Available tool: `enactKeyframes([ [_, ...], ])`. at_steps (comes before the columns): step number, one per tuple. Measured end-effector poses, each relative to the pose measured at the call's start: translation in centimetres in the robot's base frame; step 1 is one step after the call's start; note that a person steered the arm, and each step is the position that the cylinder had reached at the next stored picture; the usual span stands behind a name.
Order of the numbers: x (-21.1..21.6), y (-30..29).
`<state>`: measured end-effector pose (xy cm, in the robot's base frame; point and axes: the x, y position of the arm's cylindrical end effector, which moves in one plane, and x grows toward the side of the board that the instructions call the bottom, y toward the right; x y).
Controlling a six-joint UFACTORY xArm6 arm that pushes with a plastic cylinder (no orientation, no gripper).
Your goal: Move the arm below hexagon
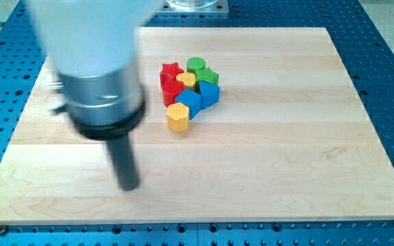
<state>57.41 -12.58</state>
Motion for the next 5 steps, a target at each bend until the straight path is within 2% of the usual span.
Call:
enactKeyframes([
  [1, -0.9, -3.7],
  [2, -1.9, -2.8],
  [3, -3.1, 3.6],
  [4, -4.1, 7.4],
  [5, -5.7, 8.5],
])
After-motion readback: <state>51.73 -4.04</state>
